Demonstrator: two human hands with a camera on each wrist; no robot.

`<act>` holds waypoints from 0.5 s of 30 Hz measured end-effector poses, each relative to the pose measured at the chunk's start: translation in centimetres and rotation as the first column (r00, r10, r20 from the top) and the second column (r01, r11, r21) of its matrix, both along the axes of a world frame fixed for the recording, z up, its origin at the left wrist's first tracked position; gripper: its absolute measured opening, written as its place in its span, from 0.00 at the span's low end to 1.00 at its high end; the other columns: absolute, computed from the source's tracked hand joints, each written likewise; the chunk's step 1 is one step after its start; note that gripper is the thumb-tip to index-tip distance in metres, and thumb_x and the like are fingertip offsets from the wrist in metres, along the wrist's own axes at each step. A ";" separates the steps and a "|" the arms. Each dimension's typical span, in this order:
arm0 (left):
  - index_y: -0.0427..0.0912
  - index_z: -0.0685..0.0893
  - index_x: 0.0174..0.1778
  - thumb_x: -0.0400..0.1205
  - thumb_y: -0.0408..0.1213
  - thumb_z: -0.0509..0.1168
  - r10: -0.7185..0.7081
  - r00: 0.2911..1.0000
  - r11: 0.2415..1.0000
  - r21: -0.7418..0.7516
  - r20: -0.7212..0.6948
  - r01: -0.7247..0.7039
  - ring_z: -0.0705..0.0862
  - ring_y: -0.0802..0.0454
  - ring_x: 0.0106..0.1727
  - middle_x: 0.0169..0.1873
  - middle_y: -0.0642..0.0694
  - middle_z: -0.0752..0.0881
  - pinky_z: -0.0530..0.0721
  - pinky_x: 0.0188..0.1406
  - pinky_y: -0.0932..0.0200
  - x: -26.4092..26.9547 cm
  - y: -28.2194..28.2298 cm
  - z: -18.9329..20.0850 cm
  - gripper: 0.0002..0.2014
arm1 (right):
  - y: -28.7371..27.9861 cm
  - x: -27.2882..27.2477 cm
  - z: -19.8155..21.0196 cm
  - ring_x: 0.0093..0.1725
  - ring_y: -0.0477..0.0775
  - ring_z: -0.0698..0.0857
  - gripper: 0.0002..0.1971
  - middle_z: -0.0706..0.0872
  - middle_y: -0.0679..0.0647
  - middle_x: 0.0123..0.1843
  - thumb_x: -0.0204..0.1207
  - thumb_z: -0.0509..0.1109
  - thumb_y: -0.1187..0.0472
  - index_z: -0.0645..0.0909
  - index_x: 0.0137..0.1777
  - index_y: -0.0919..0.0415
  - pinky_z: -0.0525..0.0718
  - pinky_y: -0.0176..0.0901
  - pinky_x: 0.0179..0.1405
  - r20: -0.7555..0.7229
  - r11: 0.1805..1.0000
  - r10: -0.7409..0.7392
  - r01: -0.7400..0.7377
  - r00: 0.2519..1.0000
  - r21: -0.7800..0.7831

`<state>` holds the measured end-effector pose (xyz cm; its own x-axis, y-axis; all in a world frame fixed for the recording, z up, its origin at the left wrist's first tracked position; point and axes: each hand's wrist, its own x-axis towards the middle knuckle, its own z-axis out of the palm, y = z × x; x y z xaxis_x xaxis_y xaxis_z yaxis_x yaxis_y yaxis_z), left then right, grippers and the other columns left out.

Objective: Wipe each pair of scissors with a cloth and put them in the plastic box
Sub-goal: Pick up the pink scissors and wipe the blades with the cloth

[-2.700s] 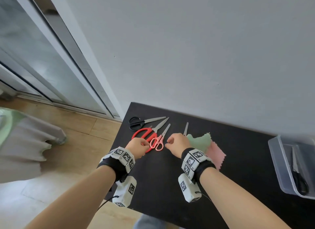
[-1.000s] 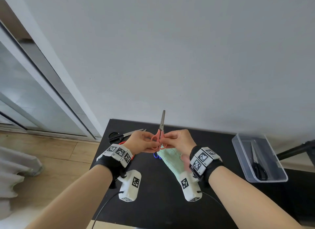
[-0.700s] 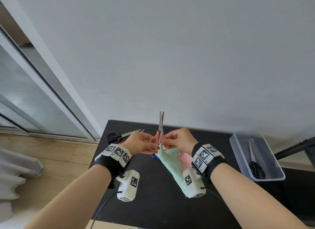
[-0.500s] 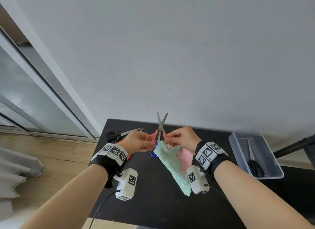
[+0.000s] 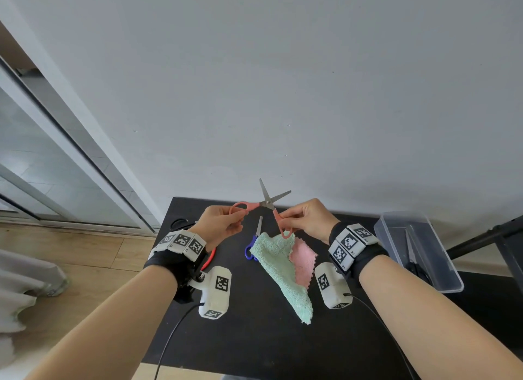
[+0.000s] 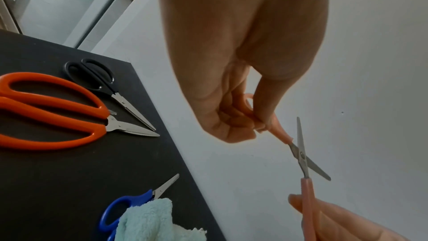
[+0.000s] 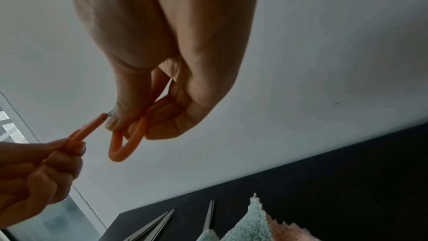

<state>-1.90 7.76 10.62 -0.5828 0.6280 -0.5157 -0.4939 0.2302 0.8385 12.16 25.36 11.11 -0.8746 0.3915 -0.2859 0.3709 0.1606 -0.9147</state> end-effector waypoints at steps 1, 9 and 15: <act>0.29 0.84 0.44 0.82 0.26 0.65 0.007 1.000 1.000 0.005 -0.003 -0.007 0.77 0.56 0.32 0.31 0.44 0.76 0.83 0.34 0.69 -0.2 0.1 -0.1 0.05 | 0.0 -0.1 0.0 0.32 0.46 0.86 0.09 0.90 0.55 0.34 0.69 0.77 0.73 0.89 0.49 0.69 0.87 0.35 0.41 -0.001 1.000 0.004 -0.004 1.000 0.012; 0.30 0.83 0.42 0.83 0.26 0.63 0.089 0.995 0.995 0.038 -0.051 -0.087 0.77 0.54 0.35 0.32 0.43 0.76 0.85 0.36 0.70 -1.7 0.8 0.8 0.07 | 0.5 -1.0 0.9 0.27 0.44 0.85 0.10 0.89 0.57 0.34 0.70 0.76 0.74 0.88 0.51 0.73 0.84 0.31 0.35 -0.003 0.997 0.036 -0.036 0.999 0.065; 0.31 0.84 0.50 0.81 0.30 0.66 0.229 0.961 0.954 0.159 0.158 -0.253 0.81 0.55 0.35 0.36 0.45 0.83 0.87 0.44 0.64 -1.4 1.5 0.6 0.06 | -0.3 -1.2 0.2 0.28 0.43 0.86 0.11 0.88 0.56 0.34 0.70 0.76 0.73 0.87 0.52 0.71 0.87 0.36 0.38 -0.041 0.997 -0.080 0.079 0.996 -0.021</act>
<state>-3.26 9.26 11.22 -0.6601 0.5653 -0.4947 -0.6284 -0.0547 0.7759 10.93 25.02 11.32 -0.8521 0.4553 -0.2581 0.3433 0.1141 -0.9323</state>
